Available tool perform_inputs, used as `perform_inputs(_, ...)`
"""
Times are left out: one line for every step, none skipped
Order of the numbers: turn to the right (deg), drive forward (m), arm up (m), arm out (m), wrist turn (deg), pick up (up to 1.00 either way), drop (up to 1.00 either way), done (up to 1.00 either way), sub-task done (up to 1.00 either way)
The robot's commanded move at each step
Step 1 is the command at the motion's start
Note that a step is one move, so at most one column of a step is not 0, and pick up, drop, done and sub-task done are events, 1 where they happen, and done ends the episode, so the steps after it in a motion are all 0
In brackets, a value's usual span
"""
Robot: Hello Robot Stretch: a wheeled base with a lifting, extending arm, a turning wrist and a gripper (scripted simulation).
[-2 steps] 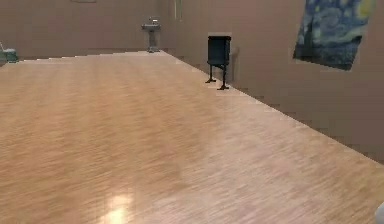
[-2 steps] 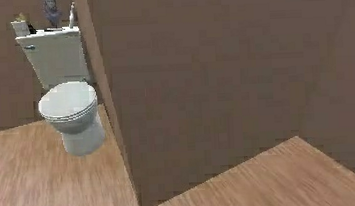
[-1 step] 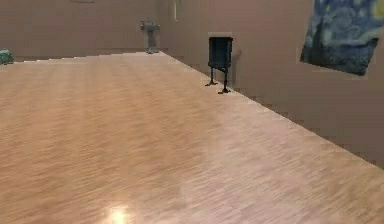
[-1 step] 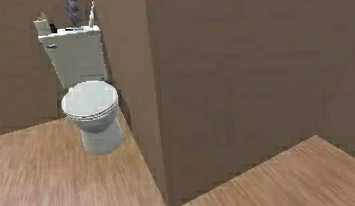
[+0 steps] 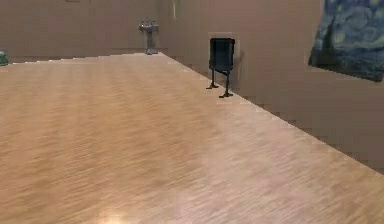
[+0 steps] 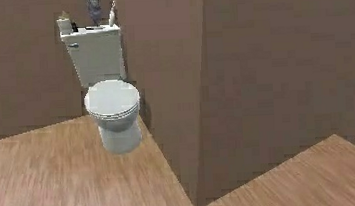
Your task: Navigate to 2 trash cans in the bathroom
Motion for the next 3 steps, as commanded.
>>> perform_inputs(6.0,0.0,0.0,0.0,0.0,0.0,0.0,0.0,0.0)
perform_inputs(0.0,1.0,0.0,0.0,0.0,0.0,0.0,0.0,0.0)
perform_inputs(3.0,0.0,0.0,0.0,0.0,0.0,0.0,0.0,0.0)
